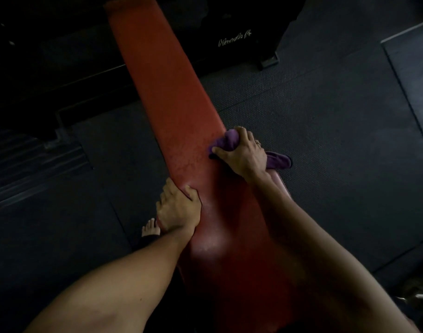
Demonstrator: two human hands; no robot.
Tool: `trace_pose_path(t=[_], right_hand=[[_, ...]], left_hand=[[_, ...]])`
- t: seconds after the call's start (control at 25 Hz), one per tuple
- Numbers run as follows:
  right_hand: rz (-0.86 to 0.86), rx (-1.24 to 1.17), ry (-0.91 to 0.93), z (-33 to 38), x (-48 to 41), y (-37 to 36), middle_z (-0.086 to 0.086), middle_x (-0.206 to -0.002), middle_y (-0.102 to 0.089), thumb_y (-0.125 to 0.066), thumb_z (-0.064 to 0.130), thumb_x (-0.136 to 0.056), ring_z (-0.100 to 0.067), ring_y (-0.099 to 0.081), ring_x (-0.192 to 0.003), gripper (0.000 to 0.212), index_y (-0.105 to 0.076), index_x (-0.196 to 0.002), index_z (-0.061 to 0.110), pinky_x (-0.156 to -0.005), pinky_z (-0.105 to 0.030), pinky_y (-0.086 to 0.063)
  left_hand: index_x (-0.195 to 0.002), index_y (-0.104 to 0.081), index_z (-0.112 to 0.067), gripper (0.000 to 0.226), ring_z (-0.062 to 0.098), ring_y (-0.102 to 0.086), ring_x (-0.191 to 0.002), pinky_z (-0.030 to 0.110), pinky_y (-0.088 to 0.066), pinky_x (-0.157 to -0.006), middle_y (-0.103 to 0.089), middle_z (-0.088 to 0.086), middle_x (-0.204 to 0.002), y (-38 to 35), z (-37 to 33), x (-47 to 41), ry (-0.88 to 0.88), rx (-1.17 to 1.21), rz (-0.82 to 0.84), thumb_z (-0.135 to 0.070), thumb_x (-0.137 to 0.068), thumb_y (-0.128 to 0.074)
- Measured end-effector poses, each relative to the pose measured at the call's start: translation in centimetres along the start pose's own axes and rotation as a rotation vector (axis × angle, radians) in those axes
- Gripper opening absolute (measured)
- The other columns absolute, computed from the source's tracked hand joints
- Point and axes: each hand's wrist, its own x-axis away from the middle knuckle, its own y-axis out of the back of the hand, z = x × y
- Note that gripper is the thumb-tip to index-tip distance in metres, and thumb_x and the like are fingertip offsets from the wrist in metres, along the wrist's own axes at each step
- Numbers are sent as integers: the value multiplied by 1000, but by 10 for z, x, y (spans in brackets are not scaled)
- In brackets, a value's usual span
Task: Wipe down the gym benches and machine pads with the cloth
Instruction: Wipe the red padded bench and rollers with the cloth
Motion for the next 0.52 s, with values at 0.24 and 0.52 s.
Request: trace_pose_path(t=[0.24,0.52], right_hand=[[-50,57,118,-51,55,18,3,-141,-49,-71,69,-74,-25,-48,-128,89,-37,-146,30,-109,-44,-39],[-61,66,127,47,-2,-32,-2,-156,-34,-65,69,-77,-38,-32,-142,85,-43,-147,26,-118,-51,-27]], left_hand=[[-133,-55,-2,60,32,-68,-90,41,-49,-82,-70,14,-111,4,-2,2,16,-53,-41,-42,-93,-36],[-120,-67,-4,51,30,-70,-77,35,-54,-68,-74,11,-96,5,-6,2,26,-66,-130,-39,-87,-50]])
